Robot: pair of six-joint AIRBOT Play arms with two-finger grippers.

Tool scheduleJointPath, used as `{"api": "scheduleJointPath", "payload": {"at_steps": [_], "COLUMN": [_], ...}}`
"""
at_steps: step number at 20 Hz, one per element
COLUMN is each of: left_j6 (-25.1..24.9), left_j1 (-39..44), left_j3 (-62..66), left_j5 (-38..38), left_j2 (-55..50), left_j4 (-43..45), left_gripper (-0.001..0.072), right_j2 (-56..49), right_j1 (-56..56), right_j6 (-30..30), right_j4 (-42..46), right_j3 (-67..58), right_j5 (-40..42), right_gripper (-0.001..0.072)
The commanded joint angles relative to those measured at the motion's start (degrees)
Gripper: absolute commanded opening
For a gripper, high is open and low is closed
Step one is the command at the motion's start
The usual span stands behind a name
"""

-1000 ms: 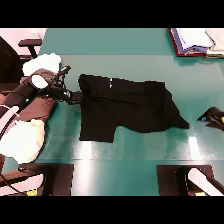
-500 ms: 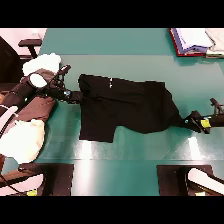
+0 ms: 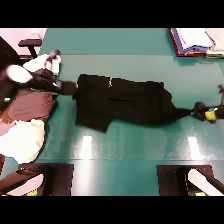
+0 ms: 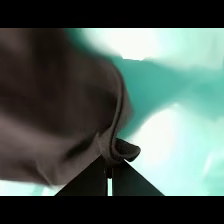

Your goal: Fold the shirts.

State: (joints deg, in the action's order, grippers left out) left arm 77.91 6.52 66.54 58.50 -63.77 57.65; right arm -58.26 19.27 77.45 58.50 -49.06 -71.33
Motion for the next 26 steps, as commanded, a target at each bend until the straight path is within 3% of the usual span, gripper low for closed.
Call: {"api": "scheduleJointPath", "payload": {"at_steps": [1, 6, 9, 13, 16, 20, 26], "left_j6": [0.1, 0.3, 4.4, 7.6, 8.5, 13.0, 13.1], "left_j1": [-2.4, -3.2, -3.2, -3.2, -3.2, -3.2, -3.2], "left_j3": [11.7, 36.2, 49.4, 58.2, 58.7, 44.5, 14.6], "left_j5": [0.5, -0.4, 0.1, -0.3, 3.4, 10.3, 10.1], "left_j2": [9.4, 16.1, 16.1, 16.1, 16.0, 15.1, 2.6], "left_j4": [0.7, 1.2, 1.2, 2.0, 5.9, 17.4, 14.2], "left_gripper": [0.0029, 0.0029, 0.0028, 0.0027, 0.0027, 0.0029, 0.003], "right_j2": [9.1, 16.1, 16.8, 11.6, 7.5, 5.3, -6.4], "right_j1": [-0.2, -0.1, -0.1, -0.1, -0.1, -0.2, -4.1], "right_j6": [0.1, 1.1, 1.3, 5.9, 8.4, 10.4, 10.8], "right_j4": [-0.7, -1.7, -1.3, 3.1, 6.2, 5.5, 8.5], "right_j3": [-13.3, -39.2, -52.0, -69.9, -77.9, -70.1, -45.0], "right_j5": [-2.4, -2.2, -3.2, -11.9, -18.5, -20.0, -23.6], "right_gripper": [0.0017, 0.0017, 0.0017, 0.0016, 0.0016, 0.0015, 0.0015]}}
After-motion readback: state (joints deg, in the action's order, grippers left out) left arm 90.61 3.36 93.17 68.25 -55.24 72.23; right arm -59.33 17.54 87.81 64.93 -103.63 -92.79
